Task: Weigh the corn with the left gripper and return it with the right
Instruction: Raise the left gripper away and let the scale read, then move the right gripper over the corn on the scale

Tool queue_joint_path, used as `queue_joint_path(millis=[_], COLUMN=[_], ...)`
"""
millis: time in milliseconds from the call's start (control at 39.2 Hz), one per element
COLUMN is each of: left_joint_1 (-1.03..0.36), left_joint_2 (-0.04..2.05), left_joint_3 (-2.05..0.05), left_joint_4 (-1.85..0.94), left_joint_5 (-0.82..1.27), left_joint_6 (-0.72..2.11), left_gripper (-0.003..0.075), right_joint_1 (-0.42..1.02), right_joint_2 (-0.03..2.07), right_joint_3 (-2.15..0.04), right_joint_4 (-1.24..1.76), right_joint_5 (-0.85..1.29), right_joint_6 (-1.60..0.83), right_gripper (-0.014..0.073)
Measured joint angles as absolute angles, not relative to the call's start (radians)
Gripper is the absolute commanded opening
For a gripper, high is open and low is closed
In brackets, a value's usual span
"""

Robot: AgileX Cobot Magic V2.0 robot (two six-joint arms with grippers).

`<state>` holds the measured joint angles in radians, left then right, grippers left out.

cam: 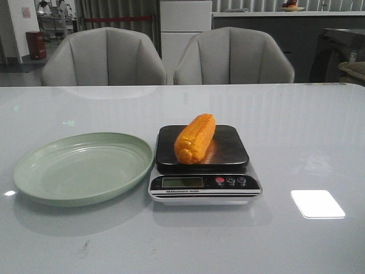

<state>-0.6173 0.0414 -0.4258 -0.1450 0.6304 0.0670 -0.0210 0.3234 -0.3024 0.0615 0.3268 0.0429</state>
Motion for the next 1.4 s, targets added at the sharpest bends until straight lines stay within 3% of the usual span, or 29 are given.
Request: queue_joint_path(millis=[204,281,536,765,1097,1403], left_joint_1=[-0.617,-0.617,-0.617,-0.617,-0.617,-0.617], left_joint_2=[0.041,0.041,0.041,0.041,0.041,0.041], left_joint_3=[-0.426,-0.426,-0.426,-0.426,-0.426,-0.426], left_joint_4=[-0.145,-0.145,-0.145,-0.144,-0.144,-0.144], left_joint_5=[0.630,0.630,0.630,0.630,0.630,0.630], left_joint_6=[0.069,0.069,0.069,0.069,0.069,0.069], left_gripper=[0.0122,0.0122,0.0122,0.0122,0.0122,0.0122], right_joint_1=[0.093,0.149,0.349,0.490,0.572,0.613], right_joint_2=[0.396,0.445,0.653,0.934,1.409,1.758], right_joint_3=[-0.318,-0.337,-0.463,-0.712,-1.152,-1.470], right_joint_4=[0.062,0.062,0.070,0.168,0.191,0.017], right_joint_5=[0.348,0.348,0.354,0.438,0.674,0.853], right_joint_6=[0.044,0.044,0.042,0.056,0.181,0.524], right_gripper=[0.0540,0.0615,0.0597,0.0597,0.0597,0.0597])
